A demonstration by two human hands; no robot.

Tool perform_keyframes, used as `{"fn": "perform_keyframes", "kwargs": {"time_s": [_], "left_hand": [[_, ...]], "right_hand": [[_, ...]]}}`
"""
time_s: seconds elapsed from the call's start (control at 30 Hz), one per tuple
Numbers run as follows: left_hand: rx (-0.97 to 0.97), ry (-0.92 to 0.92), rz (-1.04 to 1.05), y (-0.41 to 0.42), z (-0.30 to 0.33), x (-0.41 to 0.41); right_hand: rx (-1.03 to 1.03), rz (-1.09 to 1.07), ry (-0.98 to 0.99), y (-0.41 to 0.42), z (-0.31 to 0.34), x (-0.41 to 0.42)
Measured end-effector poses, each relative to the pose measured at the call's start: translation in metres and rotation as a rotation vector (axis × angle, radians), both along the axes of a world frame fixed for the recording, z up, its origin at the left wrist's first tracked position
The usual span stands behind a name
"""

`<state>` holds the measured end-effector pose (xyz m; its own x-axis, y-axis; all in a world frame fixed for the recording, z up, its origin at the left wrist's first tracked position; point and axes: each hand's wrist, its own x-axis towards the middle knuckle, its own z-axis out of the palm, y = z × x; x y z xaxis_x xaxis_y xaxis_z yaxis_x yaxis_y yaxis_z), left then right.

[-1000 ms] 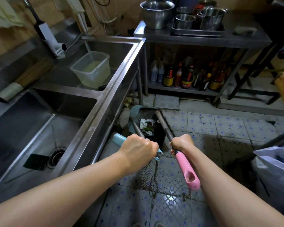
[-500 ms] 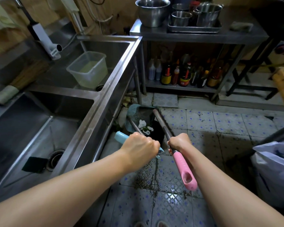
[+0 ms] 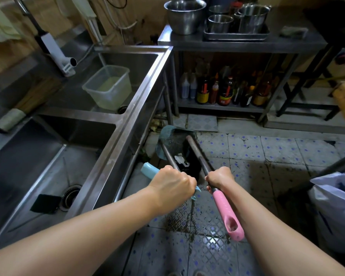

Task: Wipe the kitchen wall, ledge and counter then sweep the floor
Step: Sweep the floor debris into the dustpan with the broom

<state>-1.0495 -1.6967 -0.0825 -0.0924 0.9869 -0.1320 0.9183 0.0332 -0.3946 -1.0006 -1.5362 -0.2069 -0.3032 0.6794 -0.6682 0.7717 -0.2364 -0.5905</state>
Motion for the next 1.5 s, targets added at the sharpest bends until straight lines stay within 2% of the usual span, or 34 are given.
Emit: {"fn": "perform_keyframes", "kwargs": {"time_s": [0.1,0.3,0.6,0.7,0.83,1.0,1.1,1.23,1.3,1.43,1.5], "left_hand": [[0.03,-0.023,-0.004,0.006,-0.006,-0.006],[-0.031,-0.045,-0.002,0.003,-0.01,-0.004],[-0.001,0.021,-0.015,0.002,0.005,-0.003],[-0.077,0.042,0.019,0.006,0.0,-0.004],[-0.014,0.009,0.006,0.016,0.0,-0.002],[-0.195,-0.009,0.043,0.013,0.016,0.001],[-0.17,-0.021,0.07,0.003,0.025,0.005],[-0.26,0.032,0.041,0.01,0.018,-0.001],[-0.139,0.02,0.071,0.011,0.025,0.007],[-0.245,0.014,0.062,0.013,0.015,0.0],[-0.176,0.008,0.115,0.016,0.027,-0.001]], "right_hand": [[-0.002,-0.001,0.017,0.0,-0.007,-0.003],[-0.03,-0.015,0.025,0.006,-0.01,0.003],[-0.026,-0.008,0.029,0.001,-0.007,0.007],[-0.015,-0.008,0.043,0.002,-0.006,0.003],[-0.009,0.024,0.033,0.005,0.004,0.006],[0.0,0.052,0.022,0.01,0.01,0.006],[-0.014,0.051,0.014,0.009,0.01,0.007],[-0.025,0.027,0.025,0.007,0.009,0.008],[-0.011,0.026,-0.005,0.0,0.009,0.009],[-0.023,0.008,0.029,-0.01,0.011,0.008],[0.002,0.033,0.017,-0.012,0.016,0.005]]}}
